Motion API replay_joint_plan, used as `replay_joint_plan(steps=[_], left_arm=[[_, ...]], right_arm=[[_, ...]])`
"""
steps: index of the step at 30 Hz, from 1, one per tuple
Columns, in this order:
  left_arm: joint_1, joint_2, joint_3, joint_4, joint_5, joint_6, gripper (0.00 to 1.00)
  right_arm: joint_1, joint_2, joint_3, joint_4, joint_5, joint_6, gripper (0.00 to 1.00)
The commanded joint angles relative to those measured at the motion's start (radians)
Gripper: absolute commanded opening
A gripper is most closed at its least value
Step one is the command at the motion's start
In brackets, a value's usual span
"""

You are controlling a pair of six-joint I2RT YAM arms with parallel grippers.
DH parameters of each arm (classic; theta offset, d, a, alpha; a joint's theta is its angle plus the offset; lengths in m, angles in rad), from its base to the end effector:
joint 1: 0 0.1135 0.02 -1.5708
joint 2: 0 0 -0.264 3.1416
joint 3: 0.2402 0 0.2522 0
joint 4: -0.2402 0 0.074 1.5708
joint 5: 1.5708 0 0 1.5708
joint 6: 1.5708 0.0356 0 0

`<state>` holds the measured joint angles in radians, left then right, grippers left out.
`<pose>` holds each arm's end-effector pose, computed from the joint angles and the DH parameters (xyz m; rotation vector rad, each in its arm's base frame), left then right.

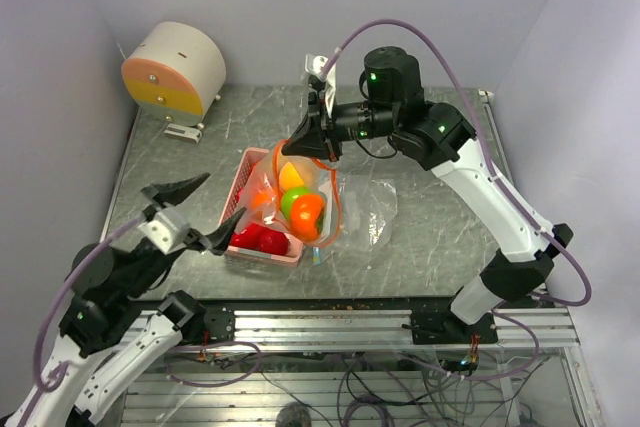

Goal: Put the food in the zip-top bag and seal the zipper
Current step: Adjust the zipper food storage bag at the center of the board.

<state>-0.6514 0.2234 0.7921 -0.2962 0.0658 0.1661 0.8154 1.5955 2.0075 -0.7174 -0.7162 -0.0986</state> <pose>0.0321 -0.0274 0.3839 0.5734 1.1808 -0.4571 0.2045 0.2513 0.5002 -1.3018 1.4700 1.1506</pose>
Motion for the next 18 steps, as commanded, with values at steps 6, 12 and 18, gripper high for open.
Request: replay_joint_plan(steps=[6,12,18], left_arm=[[0.004,0.141,-0.025,0.195,0.211,0.065,1.00],[0.004,0.142,-0.047,0.195,0.224,0.122,1.00],[0.005,0.134,-0.050,0.176,0.315,0.167,0.99]], right_arm=[[-0.010,0.031,0.057,0.033,0.013,0.085,0.00],[-0.021,0.032,0.049,0.058,0.009,0.109,0.00],[-0.053,0.055,0.085,0.063,0.007,0.157,0.00]])
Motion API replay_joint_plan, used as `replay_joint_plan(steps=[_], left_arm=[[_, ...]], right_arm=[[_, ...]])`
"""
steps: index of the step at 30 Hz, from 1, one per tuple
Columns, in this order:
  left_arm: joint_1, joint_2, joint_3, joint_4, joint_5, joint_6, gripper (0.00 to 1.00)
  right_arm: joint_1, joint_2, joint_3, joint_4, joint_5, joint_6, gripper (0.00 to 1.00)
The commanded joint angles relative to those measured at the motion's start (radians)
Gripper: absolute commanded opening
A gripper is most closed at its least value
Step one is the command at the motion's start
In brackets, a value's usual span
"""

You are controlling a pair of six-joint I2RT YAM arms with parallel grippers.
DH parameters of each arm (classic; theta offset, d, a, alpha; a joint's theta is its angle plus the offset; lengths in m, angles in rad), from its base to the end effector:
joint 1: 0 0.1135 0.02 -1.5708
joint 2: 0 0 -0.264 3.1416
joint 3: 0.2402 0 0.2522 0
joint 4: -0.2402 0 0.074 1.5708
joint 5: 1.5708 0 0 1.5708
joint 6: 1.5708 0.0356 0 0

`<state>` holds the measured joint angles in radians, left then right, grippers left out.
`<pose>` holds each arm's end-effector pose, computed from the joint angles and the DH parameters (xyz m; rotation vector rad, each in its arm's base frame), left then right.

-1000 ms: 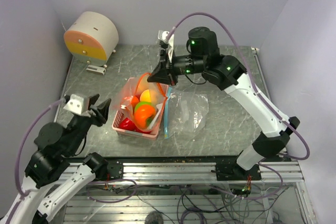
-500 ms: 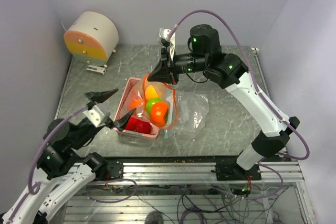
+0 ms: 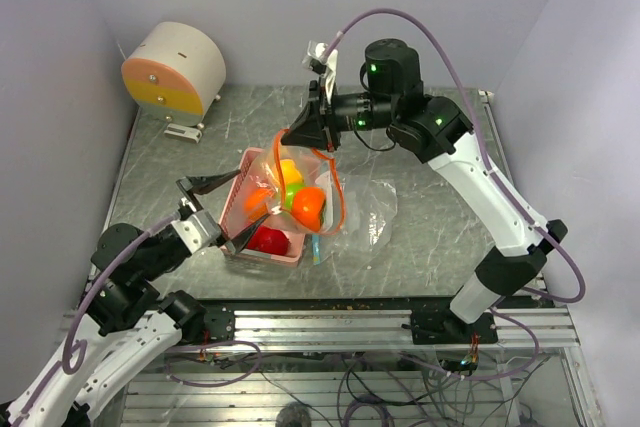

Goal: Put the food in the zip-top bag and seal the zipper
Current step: Adjust the zipper food storage bag at the center of the board.

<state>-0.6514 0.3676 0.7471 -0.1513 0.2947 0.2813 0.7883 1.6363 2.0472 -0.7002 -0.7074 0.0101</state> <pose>0.0607 -0.0593 0.3793 0.8307 1.0903 -0.5086 0.2196 0.2537 0.5010 -1.2014 1.5552 1.1937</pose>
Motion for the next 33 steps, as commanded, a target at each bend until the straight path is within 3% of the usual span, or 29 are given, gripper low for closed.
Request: replay_joint_plan(steps=[1,9,20,28,33], left_arm=[[0.004,-0.014,-0.003,0.023,0.096,0.061,1.00],[0.004,0.005,0.010,0.045,0.161,0.070,0.96],[0.004,0.080,0.001,0.070,0.127,0.093,0.83],[0.004,0.097,0.003,0.087,0.119,0.092,0.66],[0.004,0.114,0.006,0.109,0.113,0.075,0.67]], right_arm=[[-0.029,0.015,0.047,0.049,-0.002,0.054,0.00],[-0.045,0.023,0.045,0.068,-0.018,0.084,0.00],[-0.047,0.021,0.045,0.069,-0.033,0.087,0.00],[-0.048,0.018,0.033,0.073,-0.044,0.081,0.00],[-0.048,0.016,0.013,0.087,-0.051,0.091,0.00]])
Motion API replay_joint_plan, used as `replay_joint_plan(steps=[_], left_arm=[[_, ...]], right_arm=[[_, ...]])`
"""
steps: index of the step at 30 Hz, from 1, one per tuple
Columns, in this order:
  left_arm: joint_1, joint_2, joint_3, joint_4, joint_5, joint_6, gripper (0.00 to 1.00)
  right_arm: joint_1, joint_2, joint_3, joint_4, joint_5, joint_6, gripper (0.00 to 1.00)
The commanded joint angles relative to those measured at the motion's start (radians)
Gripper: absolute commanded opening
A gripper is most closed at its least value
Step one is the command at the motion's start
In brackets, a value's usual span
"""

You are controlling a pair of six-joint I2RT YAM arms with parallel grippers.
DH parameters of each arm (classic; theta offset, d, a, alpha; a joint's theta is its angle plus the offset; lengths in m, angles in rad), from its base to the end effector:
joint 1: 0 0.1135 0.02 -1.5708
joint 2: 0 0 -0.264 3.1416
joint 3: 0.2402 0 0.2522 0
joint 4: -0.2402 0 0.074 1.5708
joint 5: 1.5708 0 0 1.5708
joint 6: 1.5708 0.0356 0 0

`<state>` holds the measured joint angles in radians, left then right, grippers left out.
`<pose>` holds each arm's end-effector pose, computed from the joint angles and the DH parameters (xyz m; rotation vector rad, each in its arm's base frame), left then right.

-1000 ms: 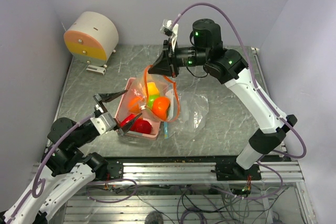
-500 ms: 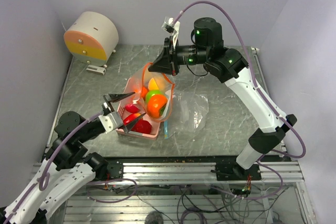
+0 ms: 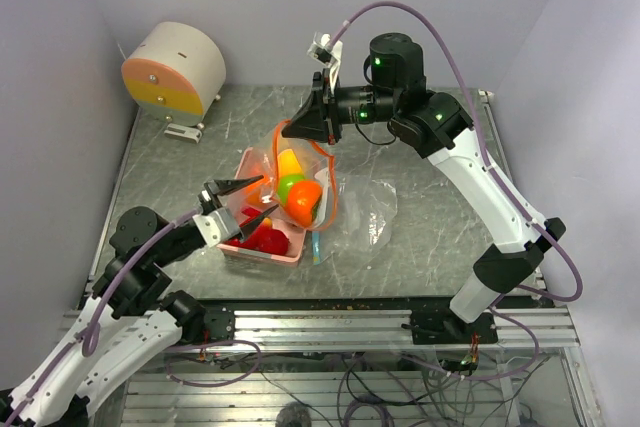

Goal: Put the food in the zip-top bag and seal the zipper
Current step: Adjust the zipper food storage bag at the center of the board.

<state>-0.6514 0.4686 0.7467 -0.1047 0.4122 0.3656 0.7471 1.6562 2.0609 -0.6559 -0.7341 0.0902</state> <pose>0.0777 -0.0772 0.3761 0.9790 1.0457 -0.5233 0.2342 0.2494 0.5032 -1.1246 1.5810 1.2394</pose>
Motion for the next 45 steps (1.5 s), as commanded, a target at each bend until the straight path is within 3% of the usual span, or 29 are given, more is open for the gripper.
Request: replay_joint_plan(steps=[1,5,7,9,17,26,32,36,39,43,45], left_arm=[[0.004,0.015,0.007,0.068,-0.008,-0.010,0.68],[0.004,0.024,0.007,0.088,-0.016,-0.020,0.67],[0.004,0.030,0.010,0.088,-0.021,-0.019,0.56],[0.004,0.039,0.012,0.082,-0.030,-0.022,0.37],[0.004,0.024,0.001,0.090,-0.070,-0.039,0.15],[0.004,-0.020,0.087,0.046,-0.190,-0.109,0.12],[0.004,-0.081,0.017,-0.020,-0.271,-0.161,0.07],[0.004,-0.125,-0.052,-0.050,-0.290,-0.210,0.07],[0.004,-0.146,-0.077,-0.079,-0.290,-0.224,0.07],[0.004,-0.159,-0.077,-0.116,-0.266,-0.216,0.07],[0.004,-0.159,-0.075,-0.127,-0.266,-0.214,0.07]], right_arm=[[-0.006,-0.004,-0.006,0.046,-0.025,0.013,0.00],[-0.006,-0.013,-0.031,0.062,-0.034,0.019,0.00],[-0.006,-0.017,-0.040,0.068,-0.034,0.020,0.00],[-0.008,-0.022,-0.045,0.067,-0.032,0.019,0.00],[-0.010,-0.029,-0.053,0.062,-0.012,0.011,0.00],[-0.018,-0.075,-0.212,0.075,0.124,-0.045,0.00],[-0.018,-0.127,-0.305,0.053,0.307,-0.085,0.01],[-0.018,-0.141,-0.349,0.051,0.371,-0.096,0.13],[-0.017,-0.172,-0.390,0.097,0.372,-0.109,0.36],[-0.018,-0.270,-0.499,0.251,0.280,-0.139,0.42],[-0.018,-0.324,-0.570,0.347,0.204,-0.155,0.50]])
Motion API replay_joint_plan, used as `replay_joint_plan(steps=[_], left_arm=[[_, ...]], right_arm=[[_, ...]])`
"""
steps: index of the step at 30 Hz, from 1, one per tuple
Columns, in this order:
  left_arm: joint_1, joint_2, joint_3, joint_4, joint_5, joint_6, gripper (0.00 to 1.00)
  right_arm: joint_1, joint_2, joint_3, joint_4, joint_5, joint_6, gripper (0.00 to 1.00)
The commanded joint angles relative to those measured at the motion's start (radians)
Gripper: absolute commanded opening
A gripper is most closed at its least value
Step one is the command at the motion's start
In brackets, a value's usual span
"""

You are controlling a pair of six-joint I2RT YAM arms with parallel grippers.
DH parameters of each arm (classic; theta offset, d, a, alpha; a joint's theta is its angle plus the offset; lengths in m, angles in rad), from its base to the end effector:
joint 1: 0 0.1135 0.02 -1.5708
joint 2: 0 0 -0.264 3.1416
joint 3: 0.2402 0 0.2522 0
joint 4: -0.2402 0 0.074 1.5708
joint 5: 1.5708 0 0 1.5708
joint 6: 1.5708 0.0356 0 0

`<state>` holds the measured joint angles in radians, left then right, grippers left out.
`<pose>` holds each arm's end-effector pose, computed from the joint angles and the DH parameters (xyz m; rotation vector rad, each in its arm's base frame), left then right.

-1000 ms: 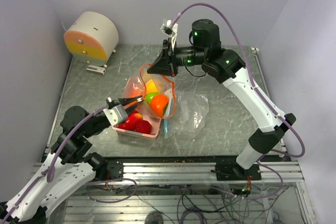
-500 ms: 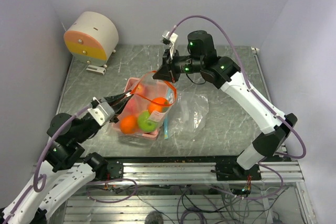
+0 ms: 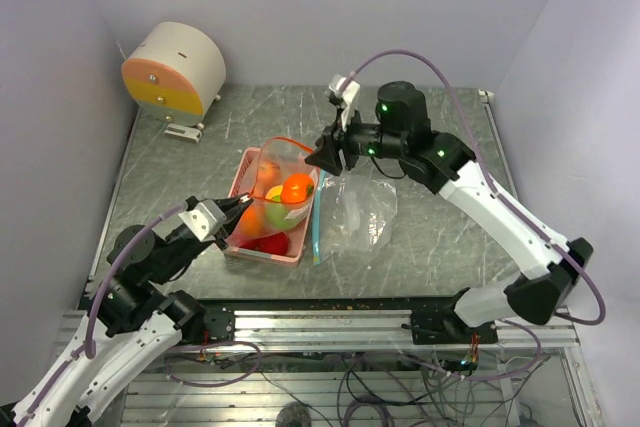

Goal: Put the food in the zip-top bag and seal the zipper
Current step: Adjust the zipper food storage bag at the center of the board, then zip the zipper food storage bag at the center of the board.

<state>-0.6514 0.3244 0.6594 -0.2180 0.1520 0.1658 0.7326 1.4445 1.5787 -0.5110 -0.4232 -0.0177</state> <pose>0.0682 -0.0588 0.3476 0.6995 1.2987 -0.5060 0.2285 0.2252 0.4285 -1.0023 1.7500 0.8762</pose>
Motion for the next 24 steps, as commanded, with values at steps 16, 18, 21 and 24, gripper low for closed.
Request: replay_joint_plan(steps=[16,18,21,24], left_arm=[[0.004,0.042,0.050,-0.026,-0.042,-0.036,0.07],[0.005,0.045,0.057,-0.029,-0.045,-0.045,0.07],[0.004,0.058,0.071,-0.041,-0.043,-0.054,0.07],[0.004,0.068,0.086,-0.059,-0.043,-0.062,0.07]], right_arm=[[0.144,-0.027,-0.102,0.427,-0.413,-0.158,0.59],[0.178,0.002,-0.087,0.429,-0.399,-0.176,0.59],[0.212,0.040,-0.067,0.428,-0.378,-0.194,0.58],[0.226,0.074,-0.052,0.432,-0.368,-0.200,0.57]])
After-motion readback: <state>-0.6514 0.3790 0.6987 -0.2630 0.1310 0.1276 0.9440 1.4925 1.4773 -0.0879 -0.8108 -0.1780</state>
